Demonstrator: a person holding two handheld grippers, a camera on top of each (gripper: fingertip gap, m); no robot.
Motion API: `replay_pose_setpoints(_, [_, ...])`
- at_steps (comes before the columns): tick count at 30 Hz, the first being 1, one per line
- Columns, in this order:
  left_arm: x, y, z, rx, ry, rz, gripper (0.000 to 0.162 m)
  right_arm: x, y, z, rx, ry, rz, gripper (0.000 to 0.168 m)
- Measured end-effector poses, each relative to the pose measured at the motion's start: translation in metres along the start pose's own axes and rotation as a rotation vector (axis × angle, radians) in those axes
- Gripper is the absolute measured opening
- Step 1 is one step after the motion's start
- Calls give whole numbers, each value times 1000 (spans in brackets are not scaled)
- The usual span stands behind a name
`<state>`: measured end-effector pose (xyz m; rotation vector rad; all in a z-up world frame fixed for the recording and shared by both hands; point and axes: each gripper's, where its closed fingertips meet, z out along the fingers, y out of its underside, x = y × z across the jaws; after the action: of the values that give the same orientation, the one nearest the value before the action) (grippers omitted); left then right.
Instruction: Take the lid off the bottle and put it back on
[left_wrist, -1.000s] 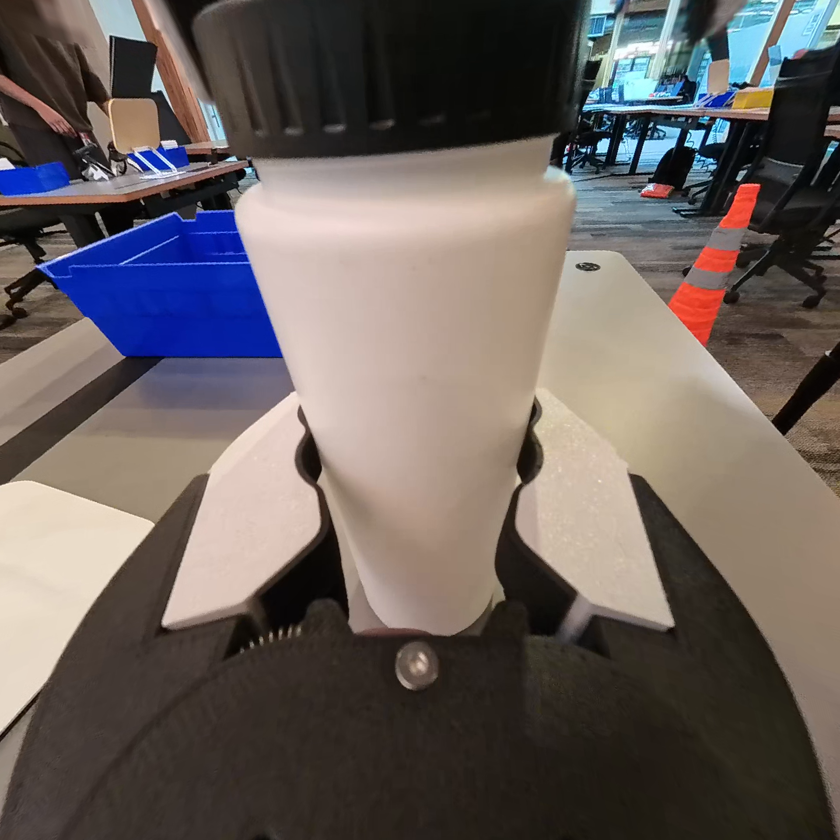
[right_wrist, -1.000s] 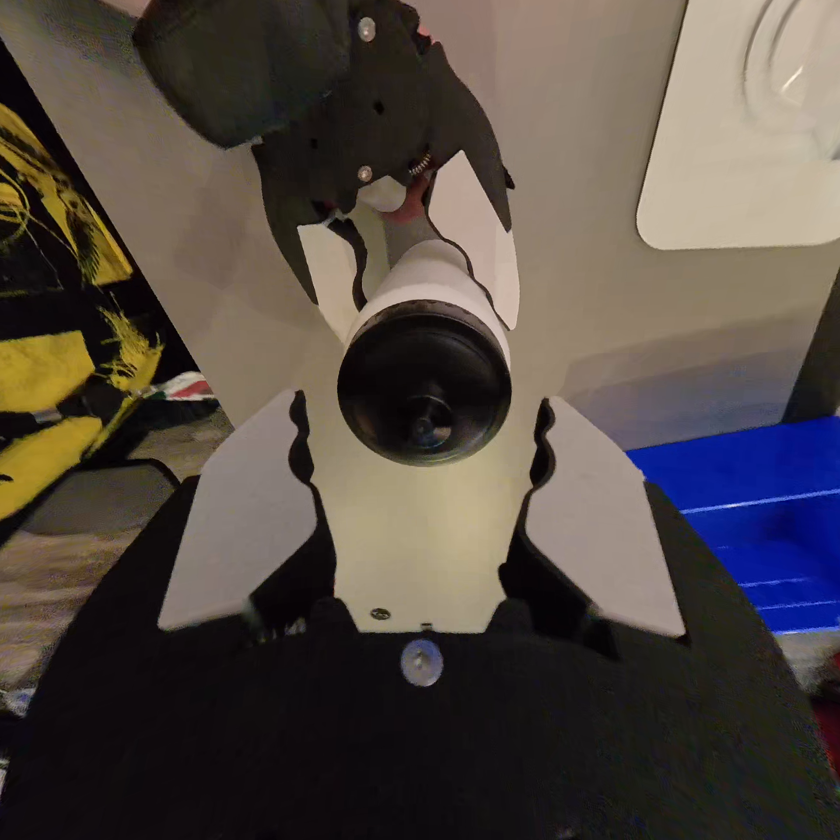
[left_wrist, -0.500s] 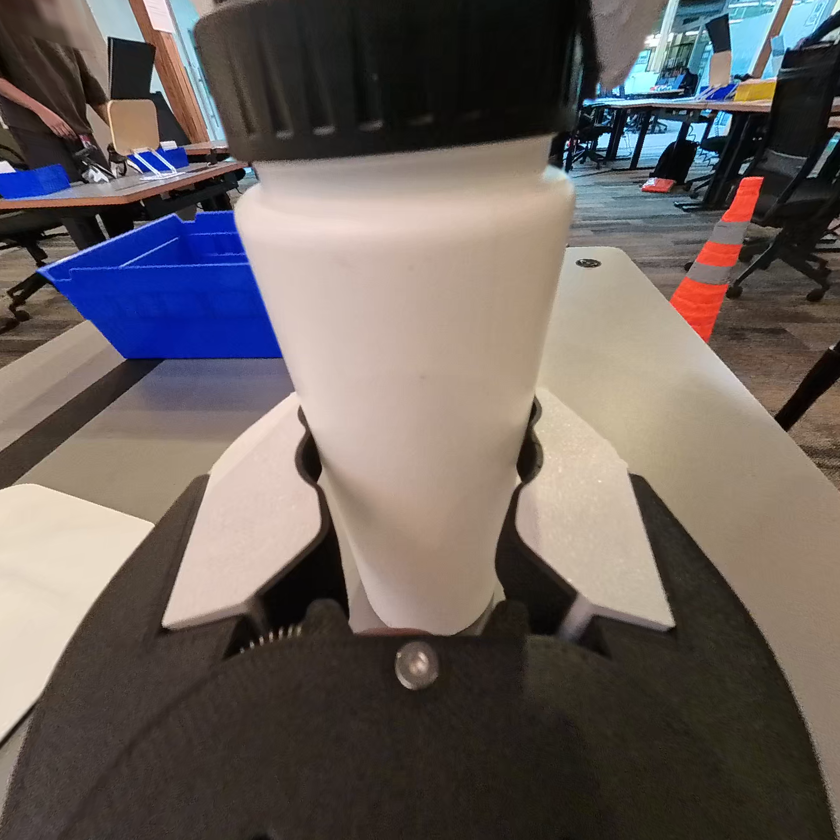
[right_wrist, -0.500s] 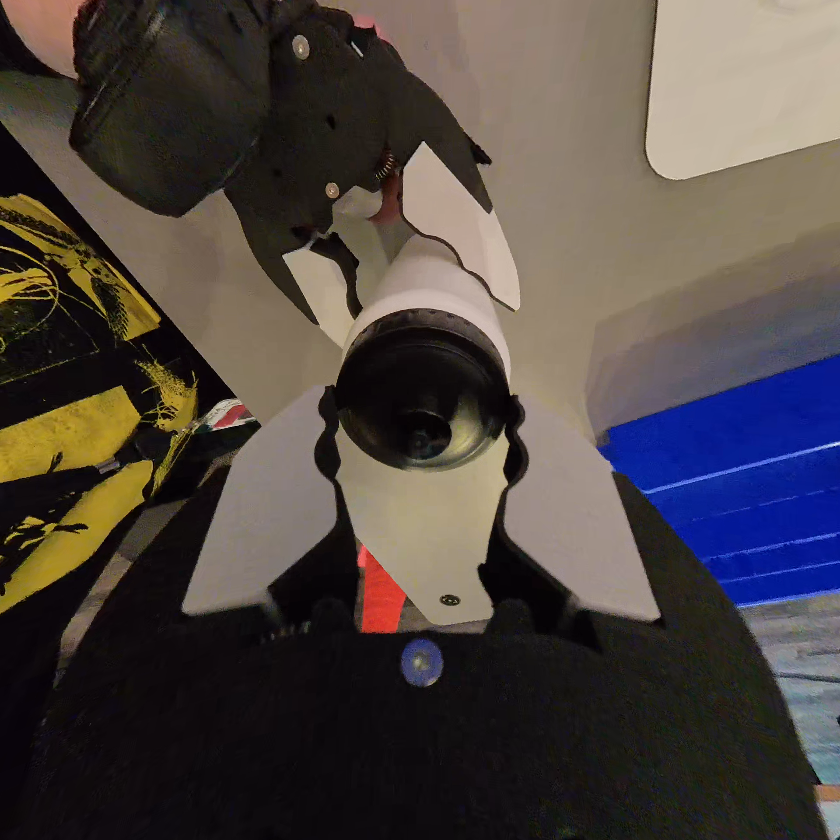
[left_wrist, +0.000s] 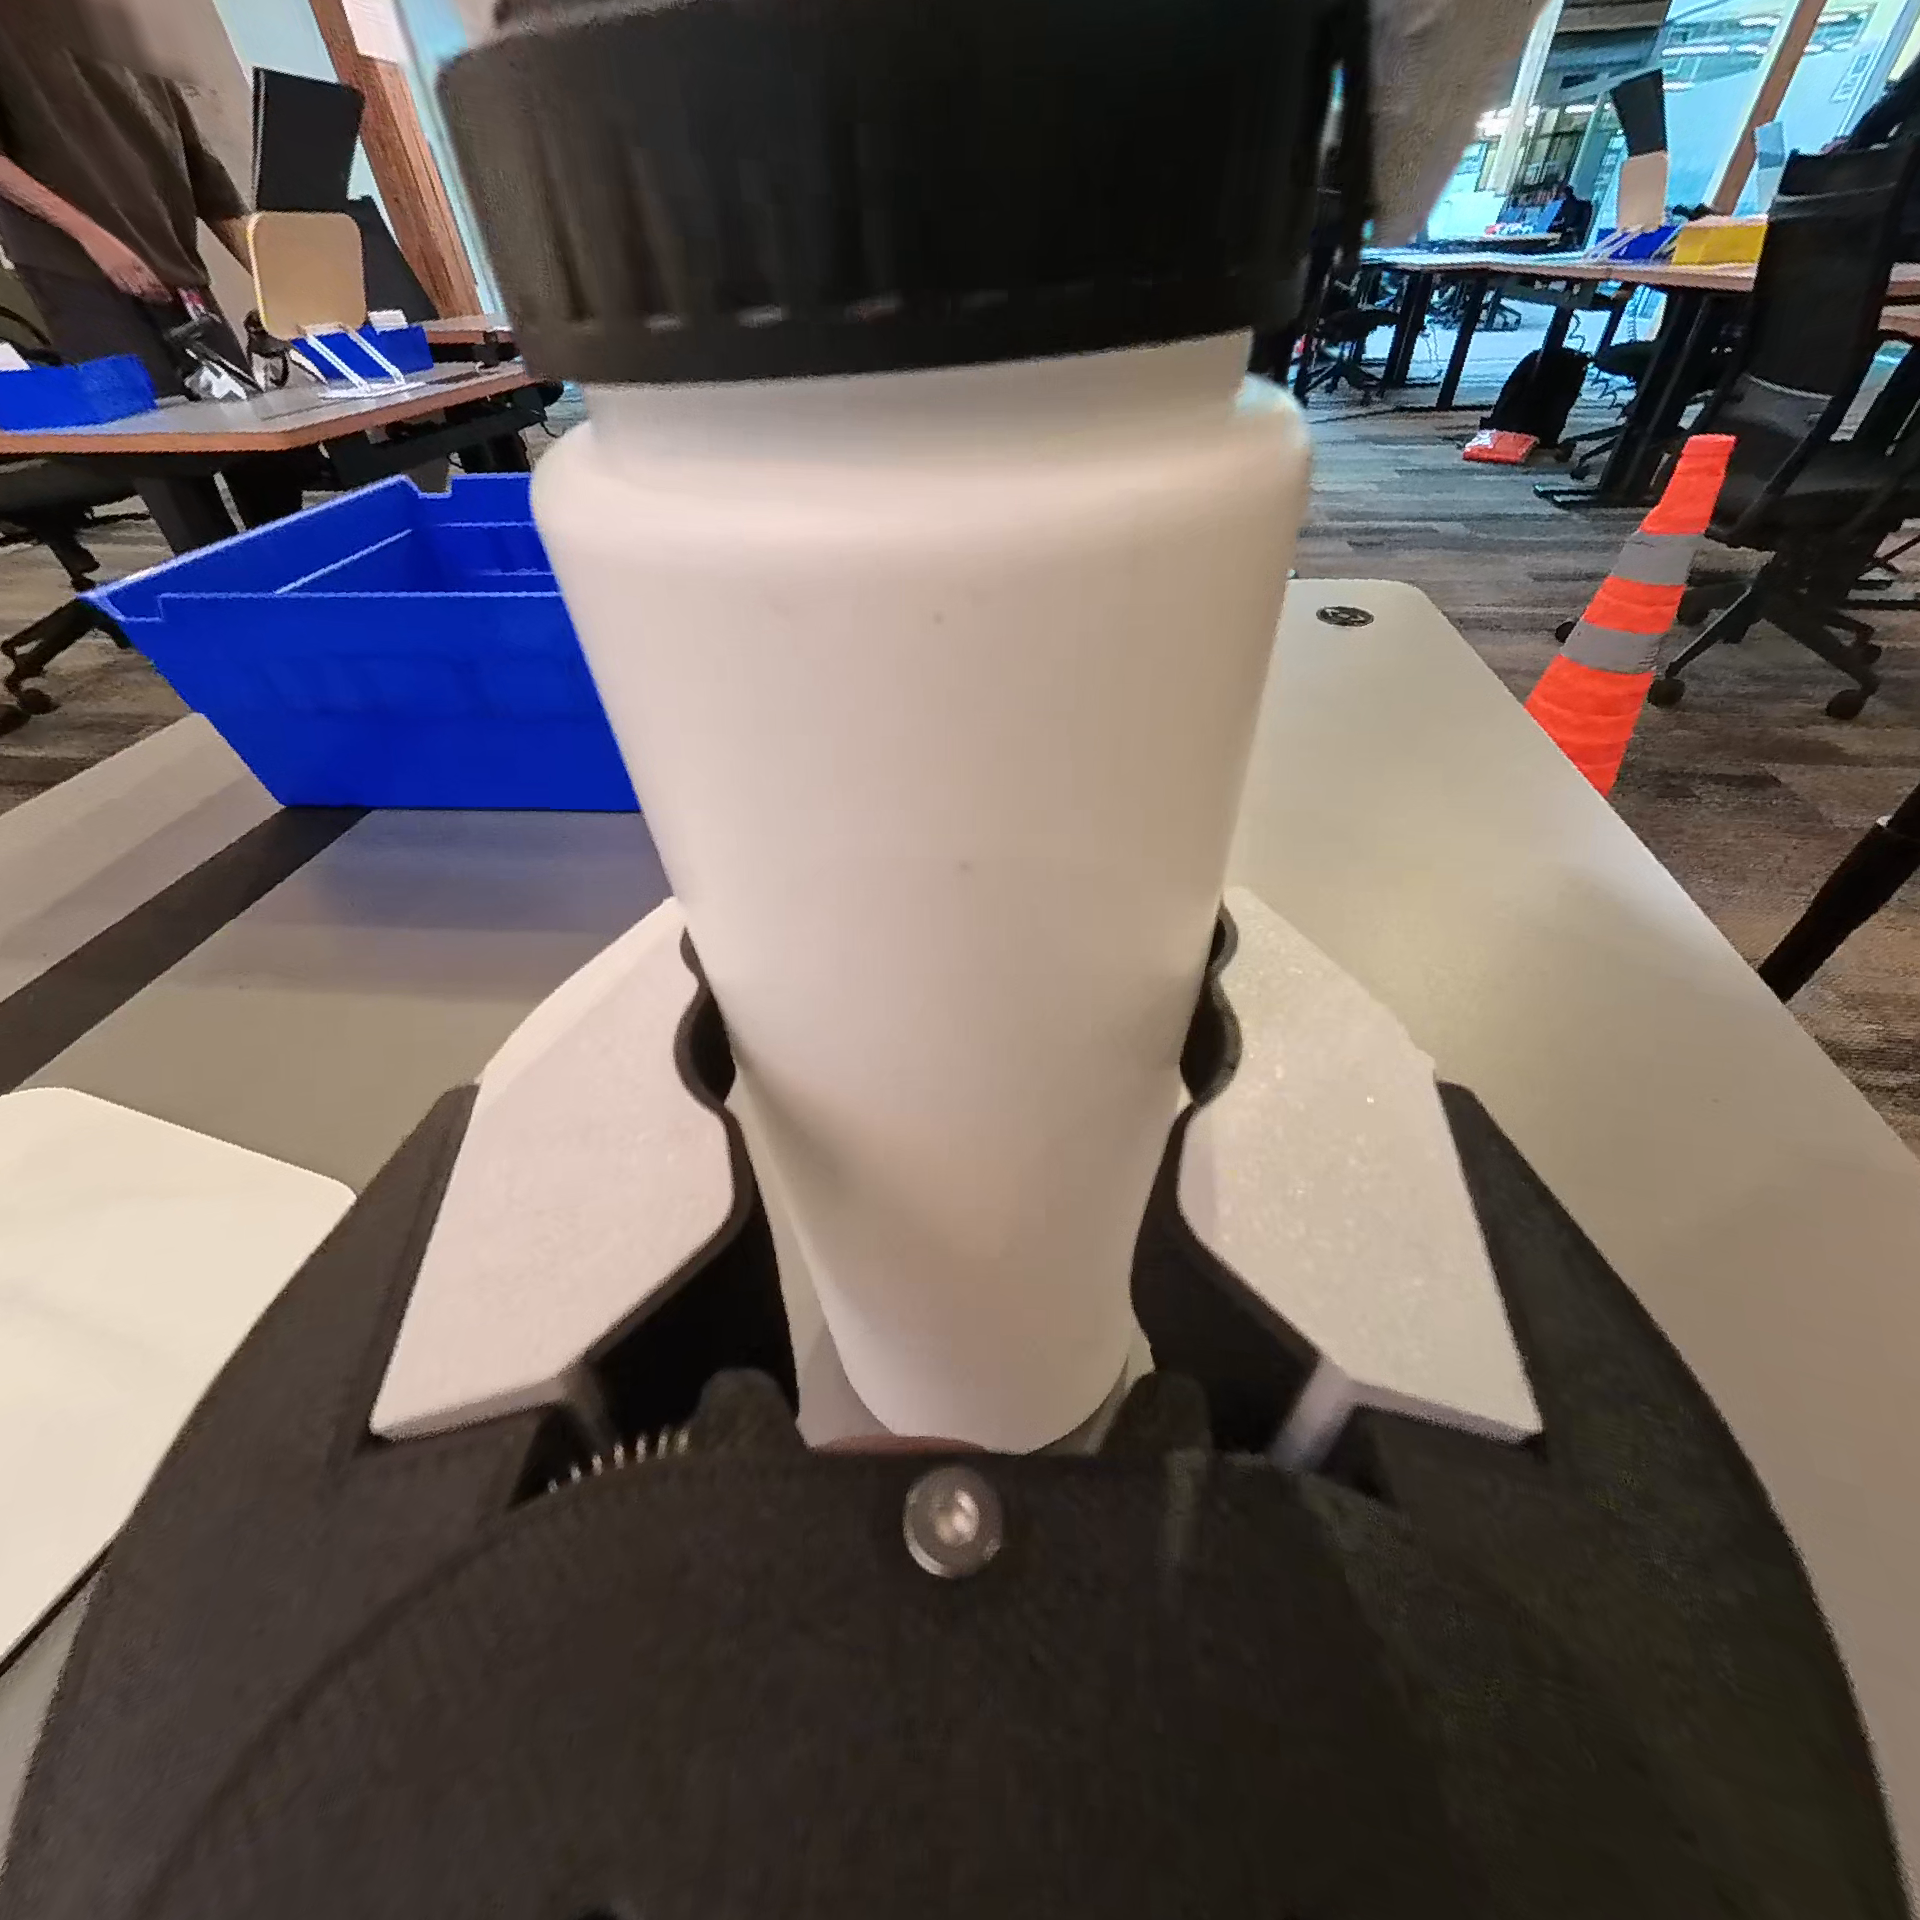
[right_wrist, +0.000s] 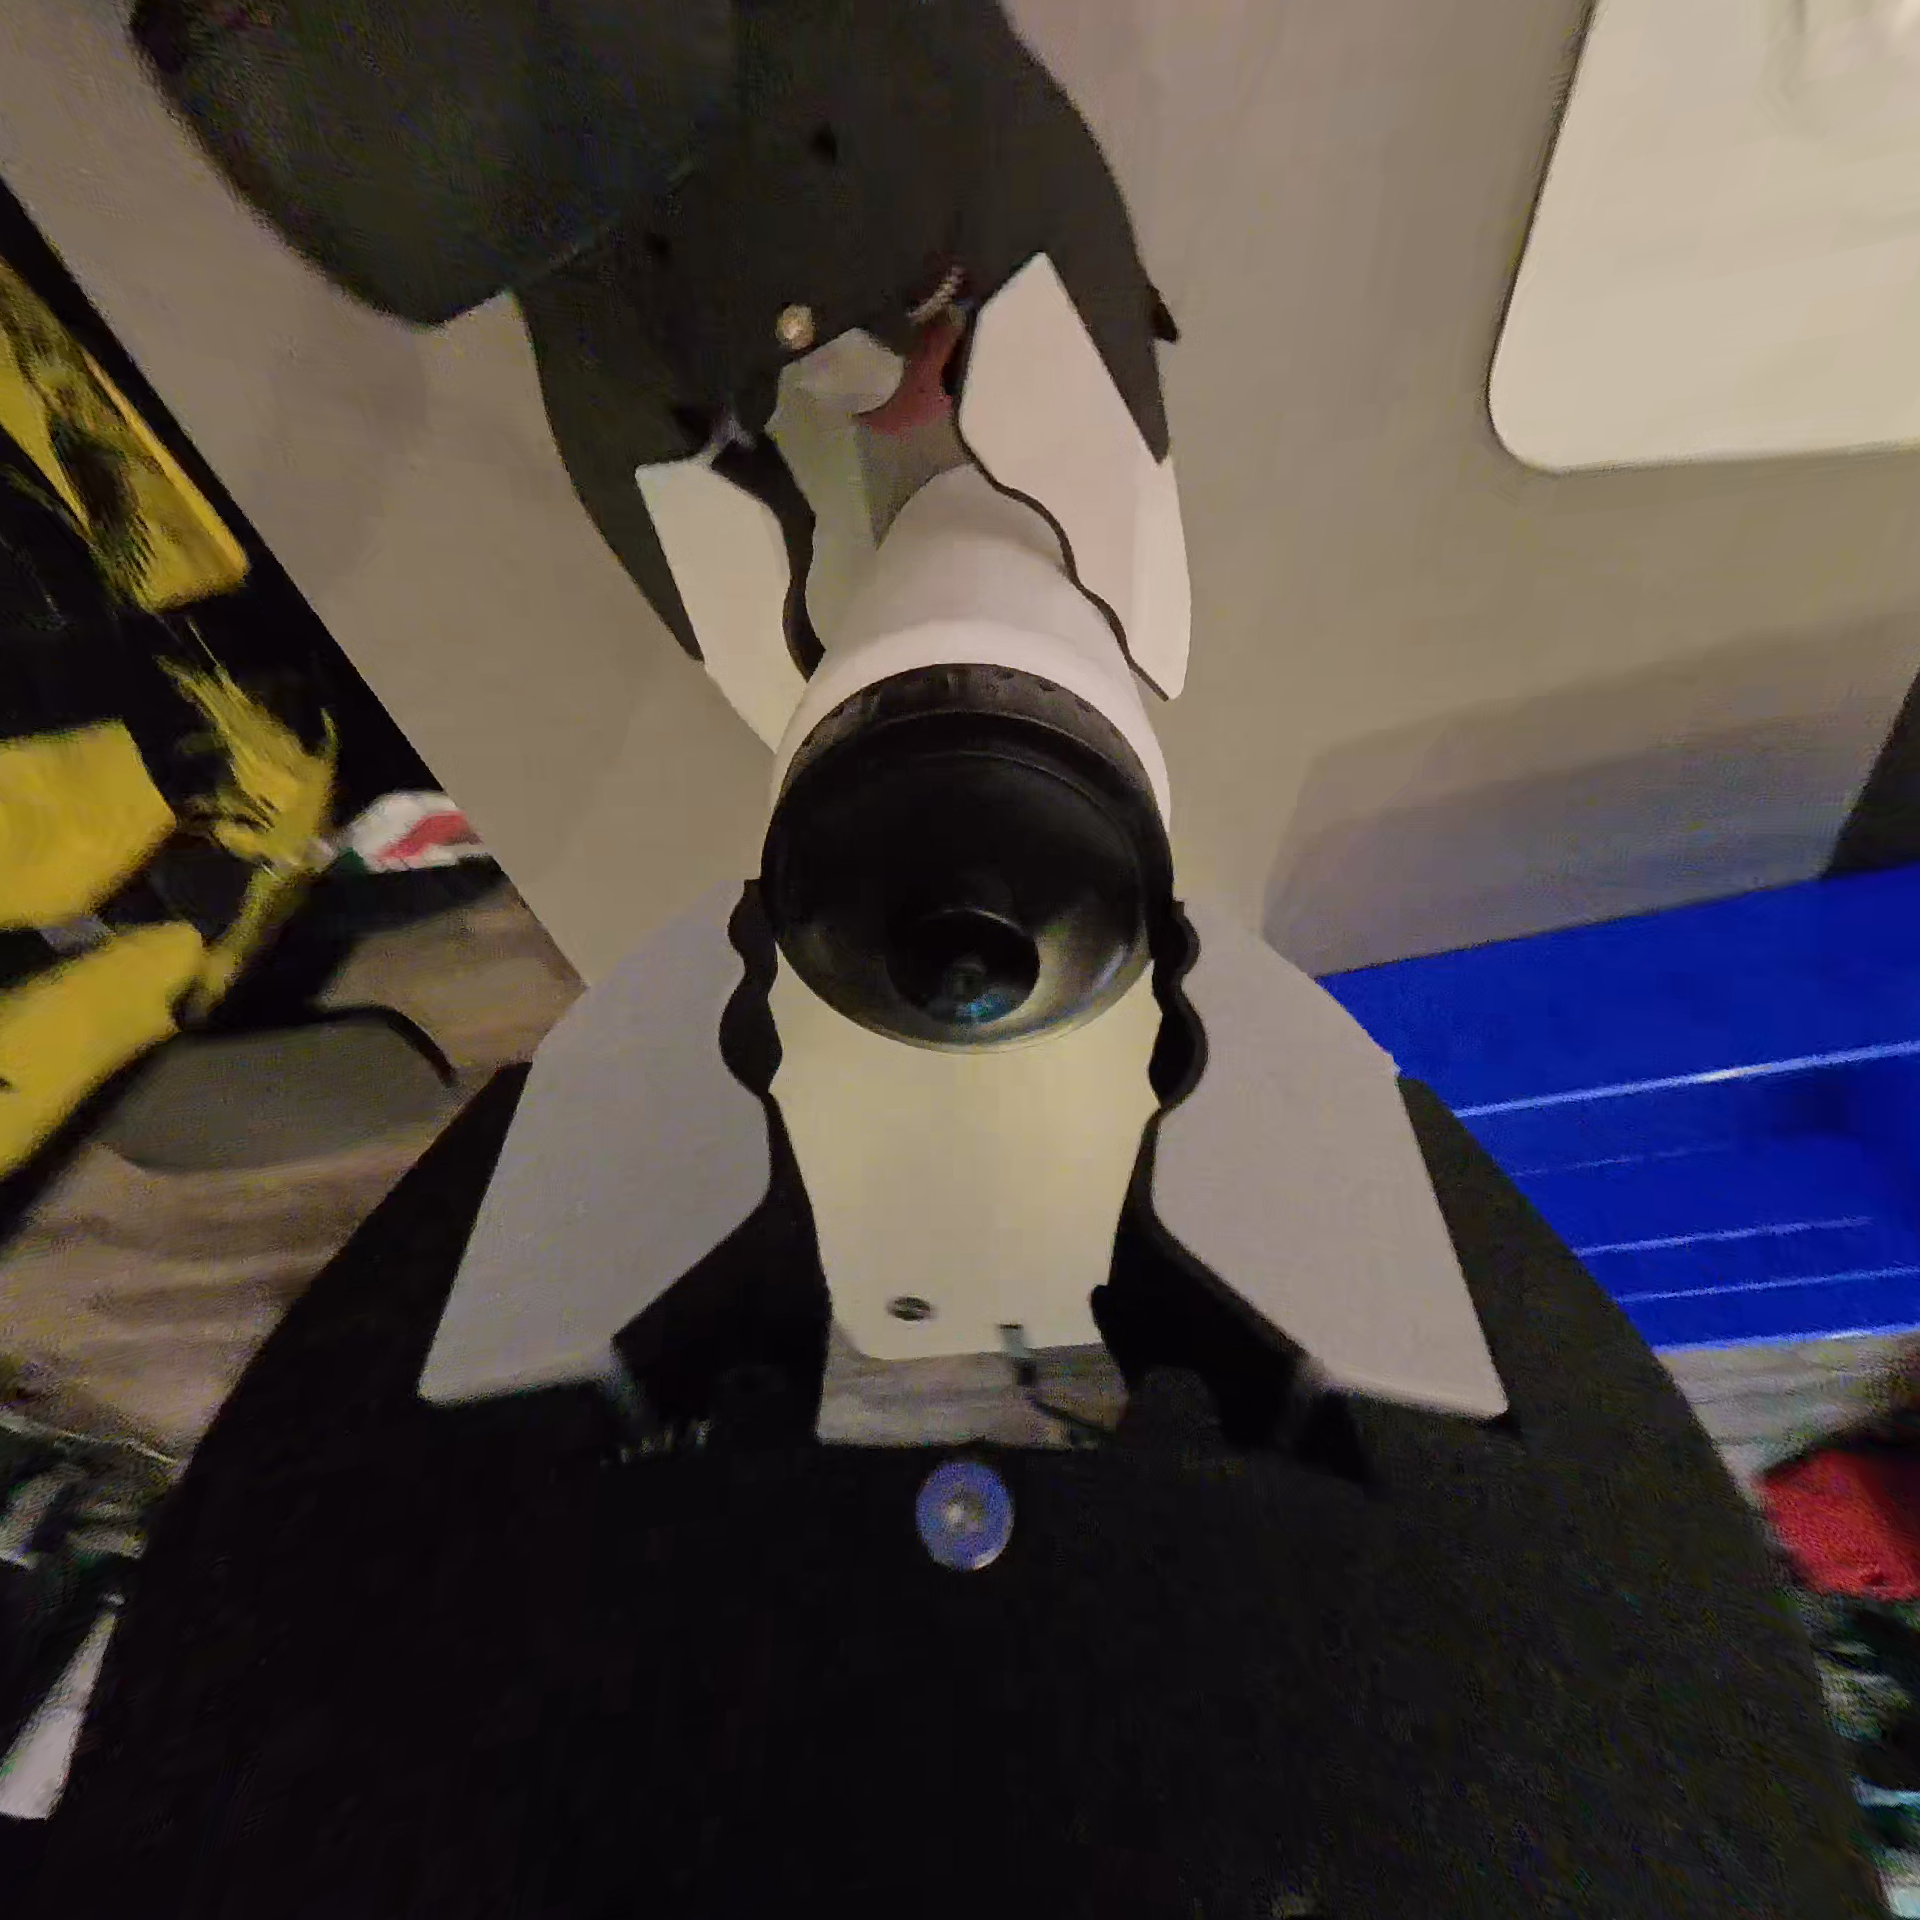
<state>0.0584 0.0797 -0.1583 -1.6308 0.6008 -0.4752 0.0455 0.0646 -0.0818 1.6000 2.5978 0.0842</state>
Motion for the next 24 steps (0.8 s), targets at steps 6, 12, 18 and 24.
replay_pose_setpoints(6, [3,0,1,-6,3,24,86,-3,3,-2,-15,67,-80,93])
replay_pose_setpoints(12, [4,0,1,-8,4,26,86,2,0,-8,-34,104,-469,76])
replay_pose_setpoints(18, [2,0,0,-5,0,15,86,-2,5,-2,-41,19,-218,70])
replay_pose_setpoints(24, [4,0,1,-6,3,25,87,-8,4,-3,10,-30,47,71])
